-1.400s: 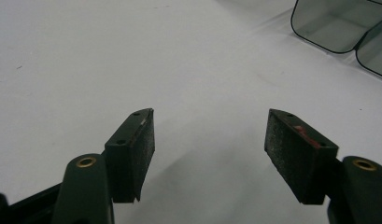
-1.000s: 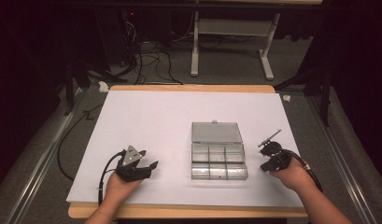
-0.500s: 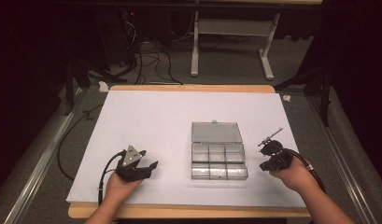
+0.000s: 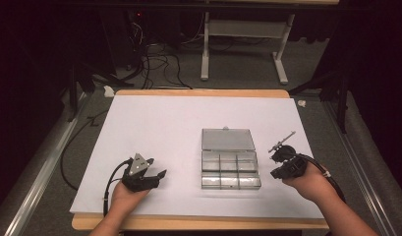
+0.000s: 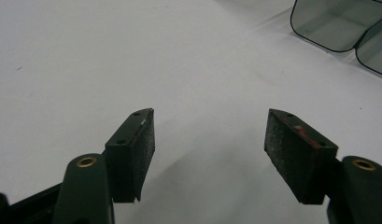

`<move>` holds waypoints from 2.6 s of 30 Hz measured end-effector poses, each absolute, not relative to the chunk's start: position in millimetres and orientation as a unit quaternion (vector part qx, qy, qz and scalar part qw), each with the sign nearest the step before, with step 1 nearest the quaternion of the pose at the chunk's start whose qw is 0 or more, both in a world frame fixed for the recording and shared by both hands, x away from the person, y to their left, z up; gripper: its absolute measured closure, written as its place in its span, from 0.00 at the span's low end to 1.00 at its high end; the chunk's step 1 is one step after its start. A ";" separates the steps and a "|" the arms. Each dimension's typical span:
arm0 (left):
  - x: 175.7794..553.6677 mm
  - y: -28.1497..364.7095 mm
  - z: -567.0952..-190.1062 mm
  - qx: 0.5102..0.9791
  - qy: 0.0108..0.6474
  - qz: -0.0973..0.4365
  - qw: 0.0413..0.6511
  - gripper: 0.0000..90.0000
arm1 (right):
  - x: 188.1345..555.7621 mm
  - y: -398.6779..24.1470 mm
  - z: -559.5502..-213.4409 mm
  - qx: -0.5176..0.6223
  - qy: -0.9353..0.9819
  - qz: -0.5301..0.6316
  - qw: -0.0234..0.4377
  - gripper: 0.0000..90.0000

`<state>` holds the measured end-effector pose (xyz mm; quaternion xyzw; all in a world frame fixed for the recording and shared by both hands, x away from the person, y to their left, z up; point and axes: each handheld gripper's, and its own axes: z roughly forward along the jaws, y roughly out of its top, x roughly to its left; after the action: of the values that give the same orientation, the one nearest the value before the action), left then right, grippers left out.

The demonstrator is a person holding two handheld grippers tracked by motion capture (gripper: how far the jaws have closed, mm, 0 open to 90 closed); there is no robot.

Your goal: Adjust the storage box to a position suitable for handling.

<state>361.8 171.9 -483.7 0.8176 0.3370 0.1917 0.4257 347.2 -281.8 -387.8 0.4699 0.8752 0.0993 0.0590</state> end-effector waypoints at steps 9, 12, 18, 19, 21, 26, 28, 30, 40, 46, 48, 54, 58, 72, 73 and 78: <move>362.0 172.1 -483.8 0.817 0.337 0.191 0.427 0.38 | 346.7 -266.2 -378.2 0.456 0.883 0.101 0.057 0.97; 362.0 172.5 -483.7 0.818 0.336 0.191 0.426 0.38 | 347.1 -259.6 -377.3 0.448 0.887 0.103 0.056 0.97; 362.1 172.7 -483.6 0.818 0.336 0.190 0.426 0.38 | 347.3 -244.5 -377.7 0.431 0.894 0.107 0.052 0.97; 362.0 172.7 -483.6 0.818 0.336 0.190 0.427 0.38 | 347.4 -241.5 -378.3 0.428 0.896 0.107 0.052 0.97; 362.0 172.8 -483.5 0.818 0.336 0.190 0.427 0.38 | 347.4 -235.7 -380.1 0.420 0.900 0.108 0.050 0.97; 362.0 173.0 -483.5 0.818 0.336 0.190 0.427 0.38 | 348.1 -221.5 -384.1 0.404 0.907 0.110 0.048 0.97; 362.0 172.9 -483.5 0.818 0.336 0.190 0.427 0.38 | 348.4 -215.7 -384.9 0.401 0.908 0.110 0.045 0.97; 362.0 173.1 -483.4 0.817 0.336 0.190 0.428 0.38 | 348.5 -210.0 -386.3 0.398 0.910 0.109 0.043 0.97; 362.6 173.3 -483.3 0.819 0.336 0.186 0.426 0.38 | 353.2 -185.0 -396.3 0.365 0.924 0.109 0.036 0.97; 361.9 173.2 -483.4 0.817 0.335 0.189 0.430 0.38 | 356.1 -175.4 -404.3 0.359 0.927 0.105 0.035 0.97; 361.9 173.3 -483.5 0.817 0.335 0.188 0.430 0.38 | 356.7 -173.3 -406.7 0.357 0.927 0.106 0.034 0.96; 362.2 173.5 -483.4 0.817 0.335 0.186 0.430 0.38 | 362.2 -169.1 -413.6 0.359 0.927 0.101 0.032 0.96; 362.1 173.4 -483.4 0.818 0.335 0.187 0.430 0.38 | 366.4 -166.5 -421.4 0.357 0.929 0.095 0.030 0.96; 362.1 173.3 -483.5 0.817 0.335 0.187 0.430 0.38 | 369.3 -165.3 -428.2 0.367 0.925 0.097 0.022 0.92; 362.0 173.3 -483.5 0.817 0.335 0.187 0.431 0.38 | 369.2 -166.0 -427.3 0.365 0.925 0.098 0.025 0.92; 362.1 173.3 -483.6 0.817 0.335 0.187 0.430 0.38 | 366.4 -174.1 -412.9 0.376 0.919 0.112 0.030 0.93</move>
<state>362.1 173.3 -483.6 0.8170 0.3353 0.1872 0.4302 366.4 -174.1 -412.9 0.3760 0.9193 0.1119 0.0299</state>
